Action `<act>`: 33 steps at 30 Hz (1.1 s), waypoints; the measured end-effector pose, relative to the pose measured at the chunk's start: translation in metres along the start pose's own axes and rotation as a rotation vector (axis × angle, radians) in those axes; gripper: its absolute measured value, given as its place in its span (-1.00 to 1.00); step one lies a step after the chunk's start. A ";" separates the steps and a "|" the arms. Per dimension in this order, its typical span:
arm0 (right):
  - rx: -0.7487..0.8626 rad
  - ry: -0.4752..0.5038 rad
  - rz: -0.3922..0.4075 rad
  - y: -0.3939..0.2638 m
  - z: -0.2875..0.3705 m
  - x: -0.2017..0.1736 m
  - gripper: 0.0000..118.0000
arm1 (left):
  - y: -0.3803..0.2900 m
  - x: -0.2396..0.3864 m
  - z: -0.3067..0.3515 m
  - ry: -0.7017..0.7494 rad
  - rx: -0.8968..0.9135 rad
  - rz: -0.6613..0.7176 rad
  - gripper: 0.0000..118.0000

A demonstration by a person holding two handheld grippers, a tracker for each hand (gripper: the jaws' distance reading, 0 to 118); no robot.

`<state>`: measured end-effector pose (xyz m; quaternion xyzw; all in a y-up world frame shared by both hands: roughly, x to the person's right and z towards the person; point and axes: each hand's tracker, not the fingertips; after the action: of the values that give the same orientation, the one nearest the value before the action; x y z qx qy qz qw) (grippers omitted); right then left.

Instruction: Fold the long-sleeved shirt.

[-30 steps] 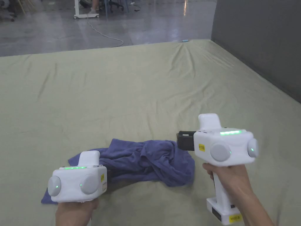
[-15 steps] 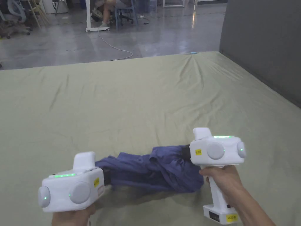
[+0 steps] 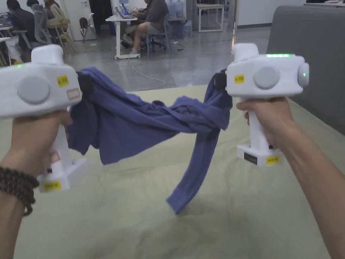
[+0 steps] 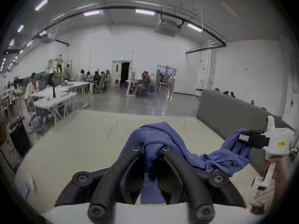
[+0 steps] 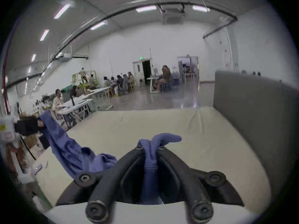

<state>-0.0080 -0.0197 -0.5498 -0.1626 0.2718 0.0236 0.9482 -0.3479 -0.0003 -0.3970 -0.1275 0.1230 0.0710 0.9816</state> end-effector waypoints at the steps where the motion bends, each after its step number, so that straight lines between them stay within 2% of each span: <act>1: 0.002 -0.025 0.023 0.013 -0.002 -0.004 -0.94 | 0.013 -0.001 -0.004 0.024 0.017 -0.005 -0.88; 2: 0.010 -0.037 0.045 0.027 -0.003 -0.007 -0.94 | 0.027 -0.003 -0.006 0.061 0.021 0.012 -0.88; 5: 0.045 -0.080 0.148 0.049 -0.005 -0.014 -0.94 | 0.050 -0.013 -0.010 0.054 0.033 0.035 -0.88; 8: 0.032 -0.106 0.145 0.052 -0.015 -0.011 -0.94 | 0.050 -0.011 -0.010 0.057 0.035 0.003 -0.88; 11: -0.023 -0.117 0.087 0.030 -0.039 0.000 -0.94 | 0.022 -0.007 -0.016 0.044 -0.014 -0.014 -0.88; 15: -0.169 -0.085 0.005 -0.037 -0.078 0.015 -0.94 | -0.048 -0.008 -0.044 0.038 -0.165 -0.002 -0.88; 19: -0.300 -0.061 -0.129 -0.116 -0.104 0.027 -0.94 | -0.133 -0.009 -0.073 0.062 -0.339 0.002 -0.88; 22: -0.393 -0.072 -0.131 -0.161 -0.114 0.028 -0.94 | -0.178 -0.008 -0.075 0.070 -0.417 0.003 -0.88; 25: -0.402 -0.059 -0.127 -0.183 -0.109 0.030 -0.94 | -0.199 -0.015 -0.069 0.065 -0.424 0.012 -0.88; 29: -0.397 -0.055 -0.205 -0.214 -0.065 0.024 -0.94 | -0.233 -0.018 -0.034 0.070 -0.423 0.090 -0.88; 33: -0.458 -0.054 -0.195 -0.264 -0.020 0.018 -0.94 | -0.295 -0.006 0.021 0.123 -0.520 0.066 -0.88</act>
<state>0.0323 -0.2771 -0.4969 -0.3980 0.2169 -0.0026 0.8914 -0.2982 -0.2772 -0.3069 -0.3752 0.1644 0.1244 0.9037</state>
